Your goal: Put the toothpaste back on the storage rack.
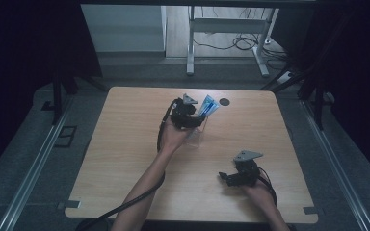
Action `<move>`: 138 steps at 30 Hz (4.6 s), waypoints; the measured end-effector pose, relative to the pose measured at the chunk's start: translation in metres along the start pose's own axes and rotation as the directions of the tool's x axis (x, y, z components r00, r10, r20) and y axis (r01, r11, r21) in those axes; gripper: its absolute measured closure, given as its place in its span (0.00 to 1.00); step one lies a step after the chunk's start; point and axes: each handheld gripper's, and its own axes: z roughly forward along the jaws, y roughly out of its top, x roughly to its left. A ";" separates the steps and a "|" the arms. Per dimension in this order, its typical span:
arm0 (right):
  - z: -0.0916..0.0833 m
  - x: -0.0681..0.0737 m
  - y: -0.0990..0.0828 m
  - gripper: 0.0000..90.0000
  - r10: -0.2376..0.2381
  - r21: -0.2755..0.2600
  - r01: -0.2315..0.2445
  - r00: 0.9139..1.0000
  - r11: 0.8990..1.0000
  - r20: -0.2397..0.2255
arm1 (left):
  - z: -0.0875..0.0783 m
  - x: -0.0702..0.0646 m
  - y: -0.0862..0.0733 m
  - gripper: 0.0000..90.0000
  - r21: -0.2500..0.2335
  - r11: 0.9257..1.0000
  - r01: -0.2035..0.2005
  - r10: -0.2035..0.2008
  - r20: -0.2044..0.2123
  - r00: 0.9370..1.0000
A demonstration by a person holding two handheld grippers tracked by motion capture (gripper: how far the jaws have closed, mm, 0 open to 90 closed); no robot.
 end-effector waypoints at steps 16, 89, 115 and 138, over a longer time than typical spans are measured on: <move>0.000 0.000 0.000 0.12 0.001 0.000 -0.001 1.000 1.000 -0.001 | -0.018 0.003 -0.002 0.42 -0.010 1.000 -0.013 0.013 0.036 0.999; 0.000 0.000 0.000 0.12 0.003 -0.001 -0.003 1.000 1.000 -0.001 | -0.085 0.015 -0.059 0.16 0.005 0.998 0.061 -0.061 0.135 0.989; 0.000 0.000 0.000 0.12 0.004 -0.001 -0.004 1.000 1.000 -0.001 | -0.115 0.010 -0.092 0.15 -0.023 0.998 0.051 -0.048 0.117 0.992; 0.000 0.000 0.000 0.12 0.004 -0.001 -0.004 1.000 1.000 -0.001 | -0.136 0.004 -0.129 0.13 0.000 1.000 -0.019 0.019 0.024 1.000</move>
